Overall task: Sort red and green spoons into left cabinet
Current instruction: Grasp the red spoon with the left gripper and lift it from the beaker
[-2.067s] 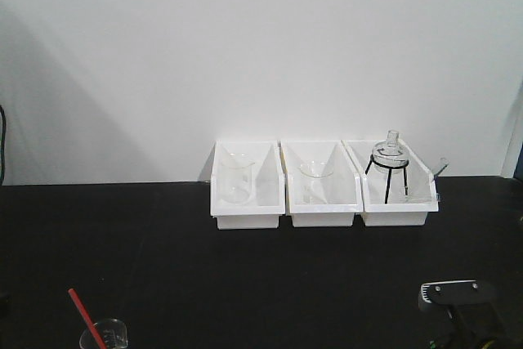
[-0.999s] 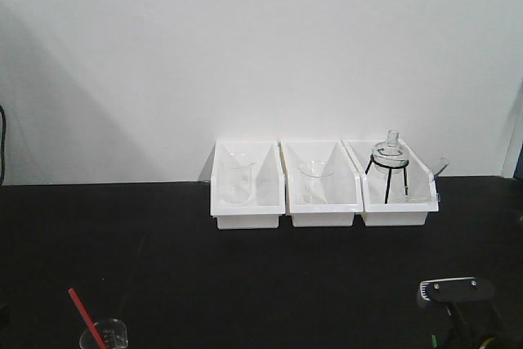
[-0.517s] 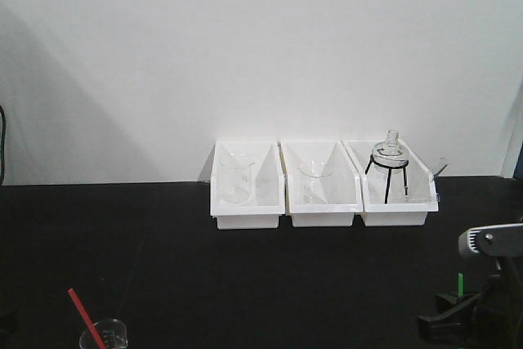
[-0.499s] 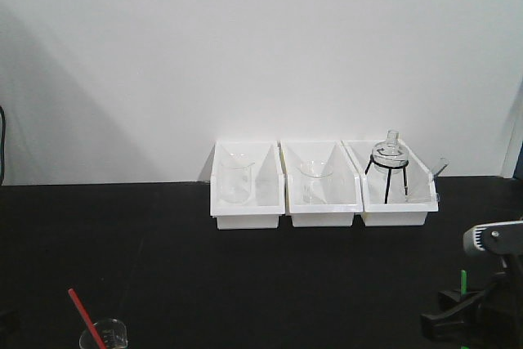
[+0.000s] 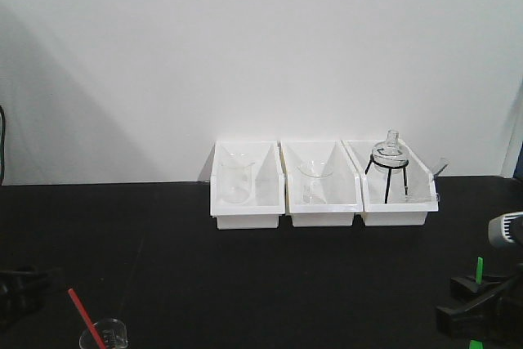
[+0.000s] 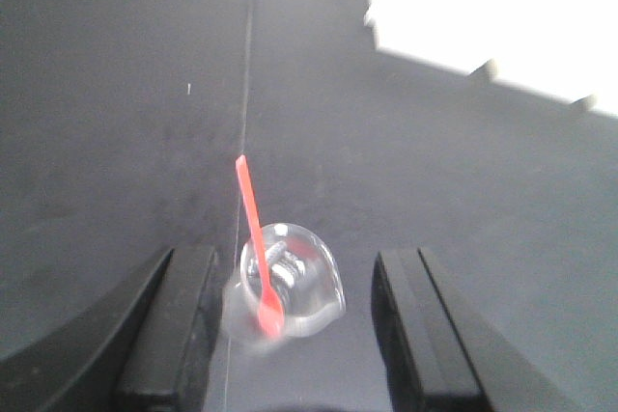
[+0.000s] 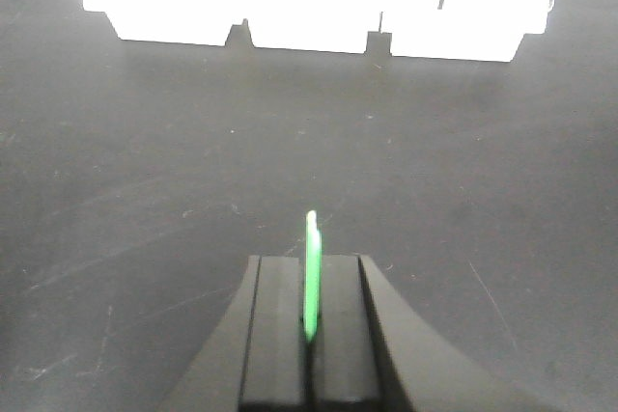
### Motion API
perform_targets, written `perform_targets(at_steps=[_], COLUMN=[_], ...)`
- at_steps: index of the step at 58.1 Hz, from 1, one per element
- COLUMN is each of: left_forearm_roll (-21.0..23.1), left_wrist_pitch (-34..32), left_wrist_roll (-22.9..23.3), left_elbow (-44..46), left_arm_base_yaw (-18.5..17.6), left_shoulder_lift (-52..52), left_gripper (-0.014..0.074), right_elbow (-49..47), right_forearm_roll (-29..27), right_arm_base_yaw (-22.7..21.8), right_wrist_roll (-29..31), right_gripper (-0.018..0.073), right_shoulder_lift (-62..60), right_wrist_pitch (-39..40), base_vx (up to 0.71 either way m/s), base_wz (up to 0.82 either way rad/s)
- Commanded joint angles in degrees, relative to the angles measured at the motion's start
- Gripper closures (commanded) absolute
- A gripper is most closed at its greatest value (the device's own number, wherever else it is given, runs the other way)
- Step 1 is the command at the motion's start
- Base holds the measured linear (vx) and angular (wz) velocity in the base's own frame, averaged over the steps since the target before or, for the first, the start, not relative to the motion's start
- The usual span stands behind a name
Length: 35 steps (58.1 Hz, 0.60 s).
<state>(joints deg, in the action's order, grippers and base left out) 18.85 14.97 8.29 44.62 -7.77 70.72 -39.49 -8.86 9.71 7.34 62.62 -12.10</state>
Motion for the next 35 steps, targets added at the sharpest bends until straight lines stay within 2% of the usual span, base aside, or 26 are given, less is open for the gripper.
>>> perform_targets(at_steps=[1,15,35], left_forearm_roll=[0.9,0.9,1.0], left_wrist_pitch=[-3.8,0.7,-2.0], left_wrist_roll=[0.4,0.4,0.4], left_elbow=[5.7,10.9,10.8], left_arm_base_yaw=[-0.2,-0.2,-0.6], left_shoulder_lift=[3.9,13.5,19.5], left_gripper=[0.0104,0.0105,0.0105], right_elbow=[-1.8,-1.8,-1.8], right_forearm_roll=[-0.3,-0.2,-0.2], right_arm_base_yaw=[-0.1,-0.1,-0.1], right_wrist_roll=[0.5,0.5,0.5], right_gripper=[0.0564,0.0564,0.0564], right_shoulder_lift=[-1.2,-1.2,-1.2], right_wrist_pitch=[3.8,3.8,3.8], base_vx=[0.0,0.0,0.0], base_wz=[0.0,0.0,0.0])
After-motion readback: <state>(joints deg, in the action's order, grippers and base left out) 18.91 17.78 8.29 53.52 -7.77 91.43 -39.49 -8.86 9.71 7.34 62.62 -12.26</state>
